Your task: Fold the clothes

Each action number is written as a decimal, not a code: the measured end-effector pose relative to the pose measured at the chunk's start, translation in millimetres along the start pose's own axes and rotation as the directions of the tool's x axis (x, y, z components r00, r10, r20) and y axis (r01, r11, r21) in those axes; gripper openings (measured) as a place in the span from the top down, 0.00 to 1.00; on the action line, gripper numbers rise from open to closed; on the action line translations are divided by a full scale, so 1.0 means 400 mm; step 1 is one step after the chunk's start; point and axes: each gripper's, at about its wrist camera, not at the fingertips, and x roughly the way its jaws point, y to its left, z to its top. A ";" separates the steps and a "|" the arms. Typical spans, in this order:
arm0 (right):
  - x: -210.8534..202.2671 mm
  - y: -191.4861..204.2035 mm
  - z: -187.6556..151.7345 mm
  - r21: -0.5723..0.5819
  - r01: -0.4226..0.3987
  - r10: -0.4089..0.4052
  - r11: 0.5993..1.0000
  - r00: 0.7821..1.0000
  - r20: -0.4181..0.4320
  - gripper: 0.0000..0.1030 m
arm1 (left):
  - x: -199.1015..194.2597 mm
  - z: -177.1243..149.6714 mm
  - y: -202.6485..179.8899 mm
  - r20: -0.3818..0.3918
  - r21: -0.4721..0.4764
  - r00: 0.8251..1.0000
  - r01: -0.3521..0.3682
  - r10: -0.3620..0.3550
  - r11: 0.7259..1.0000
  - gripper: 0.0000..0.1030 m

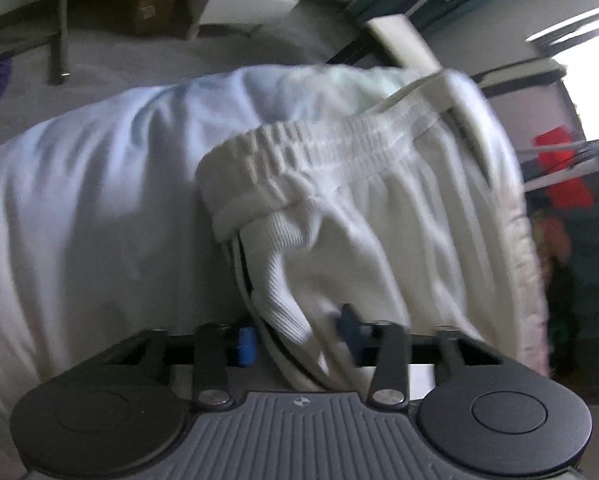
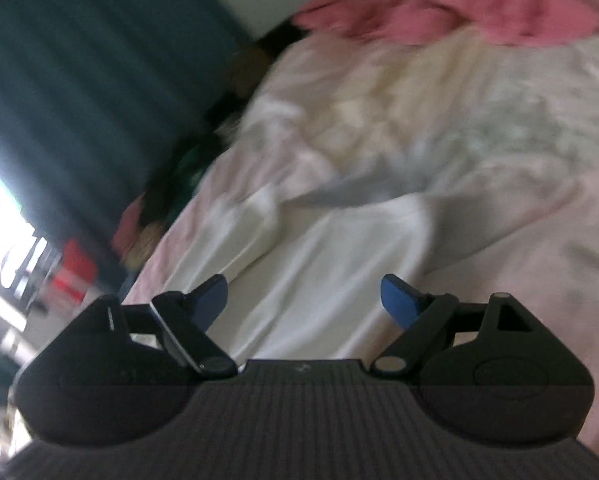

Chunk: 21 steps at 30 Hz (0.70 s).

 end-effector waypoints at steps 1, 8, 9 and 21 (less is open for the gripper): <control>0.010 -0.030 0.008 0.031 0.032 -0.032 0.999 0.999 0.003 0.30 | -0.011 0.002 0.007 0.017 -0.001 1.000 0.025 -0.025 1.000 0.80; 0.102 -0.150 0.013 0.233 0.077 -0.063 0.970 0.996 -0.068 0.49 | -0.045 -0.013 -0.006 0.093 0.032 0.988 0.124 -0.127 0.992 0.85; 0.124 -0.154 0.011 0.248 0.066 -0.049 0.966 0.996 -0.073 0.49 | -0.042 -0.010 -0.011 0.093 0.027 0.988 0.125 -0.127 0.992 0.85; 0.209 -0.113 -0.002 0.342 -0.031 0.018 0.939 0.999 0.039 0.95 | 0.041 0.005 0.017 -0.105 -0.051 0.991 0.081 -0.086 0.995 0.81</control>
